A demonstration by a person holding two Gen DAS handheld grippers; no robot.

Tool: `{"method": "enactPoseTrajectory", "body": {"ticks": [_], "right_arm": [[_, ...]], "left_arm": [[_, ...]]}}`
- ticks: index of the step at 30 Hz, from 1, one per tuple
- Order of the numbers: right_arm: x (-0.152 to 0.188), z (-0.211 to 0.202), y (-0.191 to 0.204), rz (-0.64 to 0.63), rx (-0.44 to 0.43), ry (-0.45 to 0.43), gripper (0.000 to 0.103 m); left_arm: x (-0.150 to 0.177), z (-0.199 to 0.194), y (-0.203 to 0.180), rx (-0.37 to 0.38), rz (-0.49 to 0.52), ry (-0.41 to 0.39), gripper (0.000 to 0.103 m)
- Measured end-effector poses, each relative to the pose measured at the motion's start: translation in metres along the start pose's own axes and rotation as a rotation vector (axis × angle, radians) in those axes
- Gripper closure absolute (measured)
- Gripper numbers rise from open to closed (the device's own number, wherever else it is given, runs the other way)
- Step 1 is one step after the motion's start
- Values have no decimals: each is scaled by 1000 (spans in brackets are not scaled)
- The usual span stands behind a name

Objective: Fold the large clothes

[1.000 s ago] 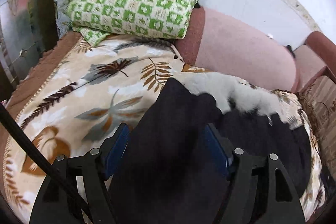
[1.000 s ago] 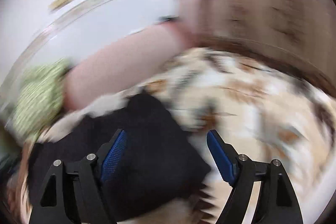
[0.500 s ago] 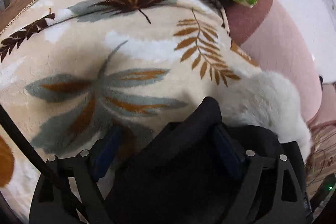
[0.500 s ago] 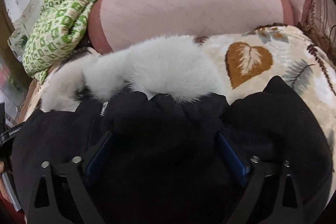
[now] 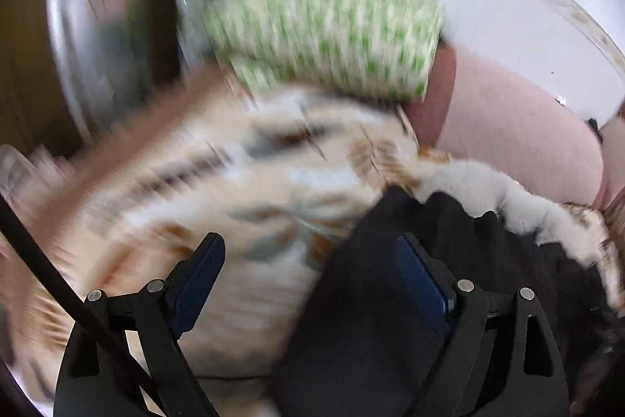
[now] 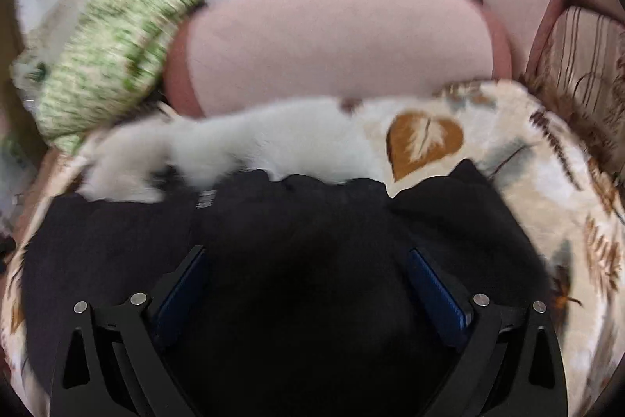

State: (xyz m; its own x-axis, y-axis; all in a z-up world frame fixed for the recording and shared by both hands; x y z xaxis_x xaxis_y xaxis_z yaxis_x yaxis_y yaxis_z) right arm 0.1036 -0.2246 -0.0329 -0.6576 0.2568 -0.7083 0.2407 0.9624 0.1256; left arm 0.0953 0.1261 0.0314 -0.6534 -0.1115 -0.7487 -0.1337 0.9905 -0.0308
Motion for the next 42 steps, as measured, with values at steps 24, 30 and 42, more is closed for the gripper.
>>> {"method": "enactPoseTrajectory", "body": {"ticks": [24, 30, 42], "right_arm": [[181, -163, 31, 146, -125, -30, 1], [192, -196, 40, 84, -54, -98, 1], [209, -258, 31, 53, 87, -206, 1]], "left_arm": [[125, -237, -4, 86, 121, -302, 3], [149, -245, -6, 57, 156, -233, 3], [172, -288, -3, 96, 167, -223, 3]]}}
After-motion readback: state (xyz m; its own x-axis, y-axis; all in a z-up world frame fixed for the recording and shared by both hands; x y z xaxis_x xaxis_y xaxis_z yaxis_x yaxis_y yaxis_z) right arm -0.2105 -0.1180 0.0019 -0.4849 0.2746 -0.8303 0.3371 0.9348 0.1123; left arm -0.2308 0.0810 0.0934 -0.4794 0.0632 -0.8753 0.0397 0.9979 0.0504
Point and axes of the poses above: each gripper's, at about its wrist camera, not at the fingertips, and z roughly the way its jaws point, y to its left, x to its underside, the point moved 3 cm from there along z, roughly the way its jaws point, and after that the axes turned 5 degrees about y, right-handed, at the moved point
